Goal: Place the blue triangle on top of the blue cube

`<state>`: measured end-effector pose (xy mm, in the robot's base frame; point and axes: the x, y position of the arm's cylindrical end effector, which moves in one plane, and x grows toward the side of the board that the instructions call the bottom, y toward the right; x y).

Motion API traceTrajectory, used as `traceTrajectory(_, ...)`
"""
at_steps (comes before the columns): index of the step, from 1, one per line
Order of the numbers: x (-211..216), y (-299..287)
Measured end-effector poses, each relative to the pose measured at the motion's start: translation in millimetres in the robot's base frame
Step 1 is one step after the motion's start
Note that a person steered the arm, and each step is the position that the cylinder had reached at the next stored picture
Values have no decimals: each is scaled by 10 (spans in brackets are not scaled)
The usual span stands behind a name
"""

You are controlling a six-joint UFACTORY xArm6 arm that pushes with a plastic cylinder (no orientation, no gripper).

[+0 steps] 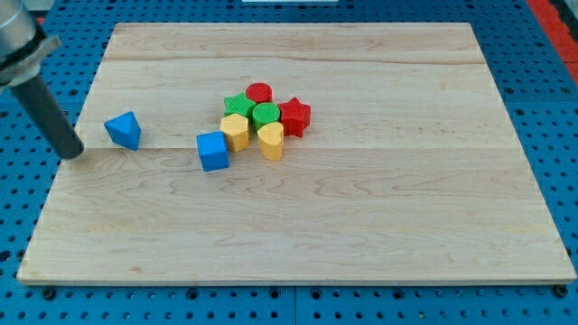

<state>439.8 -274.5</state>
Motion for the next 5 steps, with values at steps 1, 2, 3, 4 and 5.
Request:
traceTrajectory(1,-176,755)
traceTrajectory(2,-177,1365)
traceTrajectory(3,-155,867)
traceTrajectory(4,-252,816)
traceTrajectory(5,-348,1207)
